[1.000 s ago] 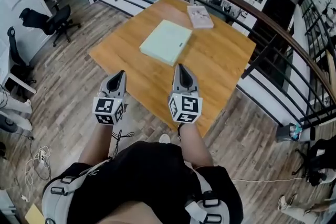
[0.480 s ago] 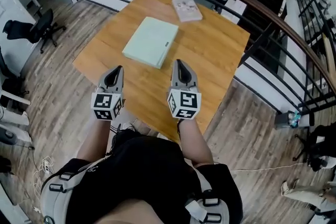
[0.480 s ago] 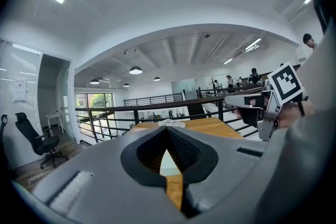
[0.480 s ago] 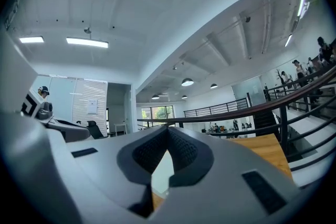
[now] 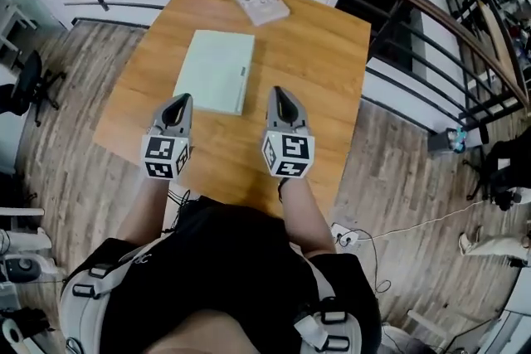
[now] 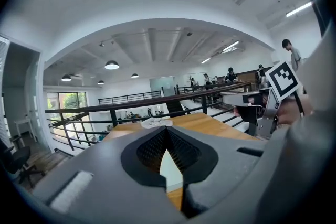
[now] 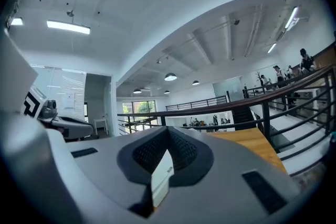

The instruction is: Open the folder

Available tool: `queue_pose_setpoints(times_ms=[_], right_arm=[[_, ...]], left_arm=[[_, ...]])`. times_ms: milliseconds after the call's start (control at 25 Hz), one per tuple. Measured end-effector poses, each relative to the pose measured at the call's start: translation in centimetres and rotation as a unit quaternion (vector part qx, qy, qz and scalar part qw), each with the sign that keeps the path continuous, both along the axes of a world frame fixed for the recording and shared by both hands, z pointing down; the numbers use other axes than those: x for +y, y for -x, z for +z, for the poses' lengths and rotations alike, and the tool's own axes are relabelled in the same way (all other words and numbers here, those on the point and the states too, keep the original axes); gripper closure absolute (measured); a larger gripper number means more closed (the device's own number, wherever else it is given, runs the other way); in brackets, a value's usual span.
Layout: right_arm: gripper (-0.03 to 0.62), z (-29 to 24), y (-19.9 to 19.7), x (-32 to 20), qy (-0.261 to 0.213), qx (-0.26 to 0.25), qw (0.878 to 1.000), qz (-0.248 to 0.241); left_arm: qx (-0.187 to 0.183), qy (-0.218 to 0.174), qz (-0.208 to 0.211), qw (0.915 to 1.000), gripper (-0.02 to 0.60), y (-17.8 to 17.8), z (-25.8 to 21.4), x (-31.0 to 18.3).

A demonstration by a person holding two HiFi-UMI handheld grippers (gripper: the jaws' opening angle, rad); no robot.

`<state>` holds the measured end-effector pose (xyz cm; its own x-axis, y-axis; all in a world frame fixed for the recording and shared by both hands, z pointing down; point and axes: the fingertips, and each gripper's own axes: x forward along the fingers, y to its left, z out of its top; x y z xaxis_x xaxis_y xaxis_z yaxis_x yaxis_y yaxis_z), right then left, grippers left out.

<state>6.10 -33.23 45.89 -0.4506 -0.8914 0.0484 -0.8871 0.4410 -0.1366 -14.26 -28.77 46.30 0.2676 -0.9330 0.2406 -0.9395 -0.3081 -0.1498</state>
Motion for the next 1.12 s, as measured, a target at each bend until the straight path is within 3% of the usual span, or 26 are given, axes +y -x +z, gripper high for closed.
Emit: queue_pose_setpoints(times_ms=[280, 440, 520, 640, 800, 920, 1120], right_arm=[[0.589, 3.3, 2.0, -3.0, 0.048, -0.027, 0.998, 0.040], [0.583, 6.5, 2.8, -4.5, 0.103, -0.048, 0.993, 0.030], [0.534, 8.2, 3.4, -5.1, 0.132, -0.065, 0.989, 0.020], [0.496, 10.9, 4.4, -5.7, 0.172, -0.074, 0.982, 0.005], [0.484, 14.3, 5.7, -6.1, 0.219, -0.101, 0.970, -0.006], [0.477, 16.7, 6.5, -6.6, 0.250, -0.118, 0.961, -0.008], [0.476, 20.2, 7.6, -6.7, 0.292, -0.134, 0.947, -0.005]], left_arm=[[-0.020, 0.038, 0.058, 0.9974, 0.577, 2.7, 3.4, -4.6], [-0.052, 0.056, 0.092, 0.9928, 0.572, 2.9, 5.8, -6.1], [-0.078, 0.071, 0.120, 0.9872, 0.447, 2.4, 7.2, -6.6], [-0.110, 0.090, 0.159, 0.9769, 0.375, 1.7, 9.5, -6.8], [-0.155, 0.110, 0.214, 0.9582, 0.320, 0.7, 12.7, -6.3], [-0.194, 0.134, 0.262, 0.9357, 0.276, -0.1, 15.5, -5.8], [-0.266, 0.155, 0.308, 0.9000, 0.273, -0.9, 19.2, -5.2]])
